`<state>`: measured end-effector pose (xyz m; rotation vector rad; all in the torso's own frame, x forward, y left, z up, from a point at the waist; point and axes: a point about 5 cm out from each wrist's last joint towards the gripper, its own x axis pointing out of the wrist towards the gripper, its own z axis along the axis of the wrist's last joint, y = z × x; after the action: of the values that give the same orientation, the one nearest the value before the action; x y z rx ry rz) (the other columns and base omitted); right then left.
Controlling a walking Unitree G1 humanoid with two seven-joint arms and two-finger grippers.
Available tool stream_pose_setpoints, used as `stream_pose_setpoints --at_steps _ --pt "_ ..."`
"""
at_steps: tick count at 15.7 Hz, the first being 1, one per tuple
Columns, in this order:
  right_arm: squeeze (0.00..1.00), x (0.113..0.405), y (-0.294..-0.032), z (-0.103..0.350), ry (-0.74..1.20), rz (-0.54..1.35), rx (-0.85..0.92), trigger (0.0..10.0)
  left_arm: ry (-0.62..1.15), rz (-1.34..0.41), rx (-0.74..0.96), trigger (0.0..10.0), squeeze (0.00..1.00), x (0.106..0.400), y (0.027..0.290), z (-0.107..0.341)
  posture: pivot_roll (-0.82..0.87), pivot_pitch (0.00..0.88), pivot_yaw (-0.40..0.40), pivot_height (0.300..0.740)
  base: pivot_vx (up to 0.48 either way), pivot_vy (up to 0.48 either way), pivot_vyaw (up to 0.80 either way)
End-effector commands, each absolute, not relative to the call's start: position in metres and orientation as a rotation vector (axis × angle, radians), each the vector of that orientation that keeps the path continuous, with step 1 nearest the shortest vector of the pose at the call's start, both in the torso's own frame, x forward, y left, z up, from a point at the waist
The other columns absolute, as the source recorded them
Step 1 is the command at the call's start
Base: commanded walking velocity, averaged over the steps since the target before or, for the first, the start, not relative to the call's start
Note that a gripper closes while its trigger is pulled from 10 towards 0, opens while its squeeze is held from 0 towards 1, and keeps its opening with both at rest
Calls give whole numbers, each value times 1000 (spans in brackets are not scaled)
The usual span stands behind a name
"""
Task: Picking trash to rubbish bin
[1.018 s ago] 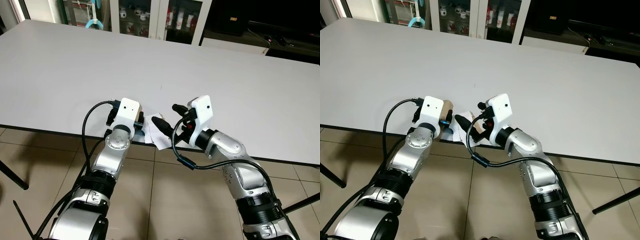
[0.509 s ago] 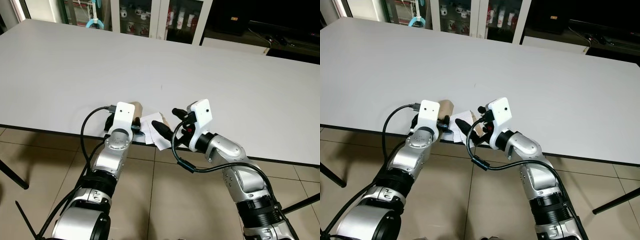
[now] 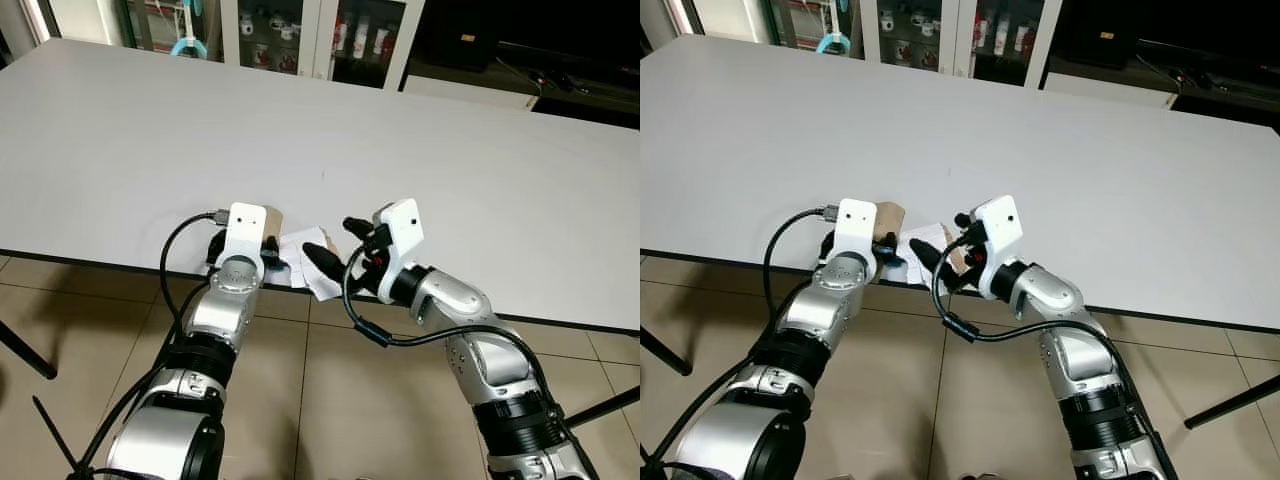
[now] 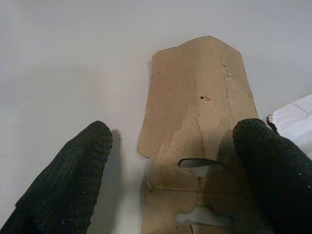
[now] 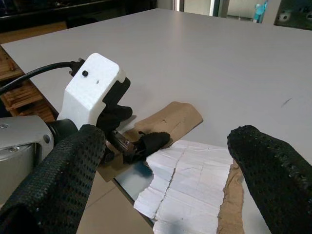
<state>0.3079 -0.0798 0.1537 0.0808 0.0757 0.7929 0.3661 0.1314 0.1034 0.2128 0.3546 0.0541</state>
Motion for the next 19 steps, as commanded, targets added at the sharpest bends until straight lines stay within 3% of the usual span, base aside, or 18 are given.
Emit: stream_pose_setpoints --at_steps 1,5,6,7,8,9,19 --pt "0 307 -85 157 67 786 71 10000 446 66 200 10000 0 360 131 87 -62 45 -126 740 0 0 0" --pt "0 309 -85 157 67 784 69 10000 392 70 186 10000 0 365 130 99 -58 43 -125 740 0 0 0" --pt "0 309 -84 157 66 783 70 10000 406 77 191 9490 0 365 132 98 -59 43 -125 740 0 0 0" --pt "0 309 -84 157 65 782 71 10000 424 83 192 6039 0 363 133 94 -60 44 -123 740 0 0 0" --pt "0 309 -84 158 64 781 71 10000 433 86 196 1608 0 362 134 92 -61 44 -123 740 0 0 0" --pt "0 309 -85 158 63 780 72 10000 437 86 190 0 0 362 134 92 -61 45 -123 740 0 0 0" --pt "0 309 -86 157 66 782 68 10000 443 70 61 0 0 363 128 93 -62 47 -125 740 0 0 0"
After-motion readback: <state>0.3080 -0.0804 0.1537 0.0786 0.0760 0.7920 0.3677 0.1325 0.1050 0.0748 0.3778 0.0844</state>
